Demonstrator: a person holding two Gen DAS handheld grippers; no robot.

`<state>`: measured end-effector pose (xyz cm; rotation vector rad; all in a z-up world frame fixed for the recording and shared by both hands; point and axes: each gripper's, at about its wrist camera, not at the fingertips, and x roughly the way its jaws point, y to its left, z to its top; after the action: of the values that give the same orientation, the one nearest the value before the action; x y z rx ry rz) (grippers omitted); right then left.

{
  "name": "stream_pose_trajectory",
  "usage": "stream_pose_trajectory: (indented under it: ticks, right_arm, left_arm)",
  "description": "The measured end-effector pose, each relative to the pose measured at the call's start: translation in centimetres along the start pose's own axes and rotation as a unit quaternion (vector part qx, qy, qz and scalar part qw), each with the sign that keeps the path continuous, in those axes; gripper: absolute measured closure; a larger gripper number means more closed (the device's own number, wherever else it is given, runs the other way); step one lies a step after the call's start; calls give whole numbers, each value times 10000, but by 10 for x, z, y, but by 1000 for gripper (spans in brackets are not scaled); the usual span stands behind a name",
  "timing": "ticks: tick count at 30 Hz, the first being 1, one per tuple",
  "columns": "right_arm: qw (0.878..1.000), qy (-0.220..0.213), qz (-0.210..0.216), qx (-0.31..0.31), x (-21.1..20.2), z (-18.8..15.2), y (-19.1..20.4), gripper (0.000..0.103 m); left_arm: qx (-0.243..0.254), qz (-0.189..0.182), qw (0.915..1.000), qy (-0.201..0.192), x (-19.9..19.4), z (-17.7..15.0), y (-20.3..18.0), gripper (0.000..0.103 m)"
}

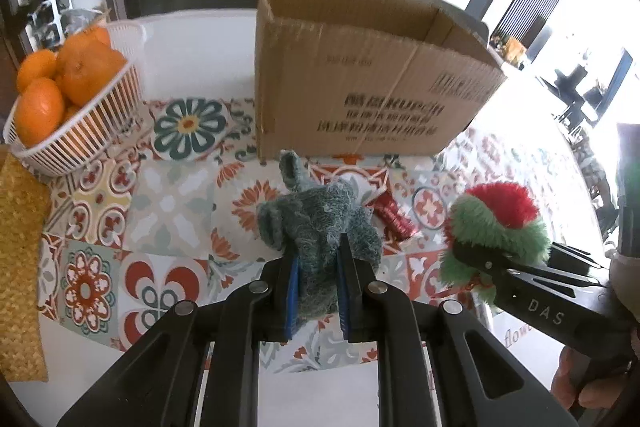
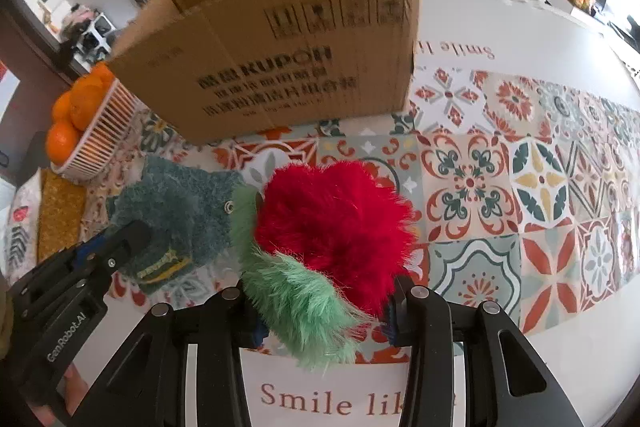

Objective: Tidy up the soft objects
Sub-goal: 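Lift the pouch and plush and carry both over the cardboard box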

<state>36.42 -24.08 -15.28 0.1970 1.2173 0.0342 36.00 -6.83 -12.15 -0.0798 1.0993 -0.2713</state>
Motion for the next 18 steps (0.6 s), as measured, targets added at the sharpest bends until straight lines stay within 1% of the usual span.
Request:
stream_pose_trajectory:
  ticks: [9, 18]
  right_arm:
    - [9981, -571, 140, -174, -41, 8, 12, 61]
    - [9924, -1137, 305, -346, -81, 19, 26, 61]
  left_arm:
    - [85, -15, 9983, -568, -45, 8, -7, 86]
    - [232, -96, 9927, -1183, -88, 22, -16, 86]
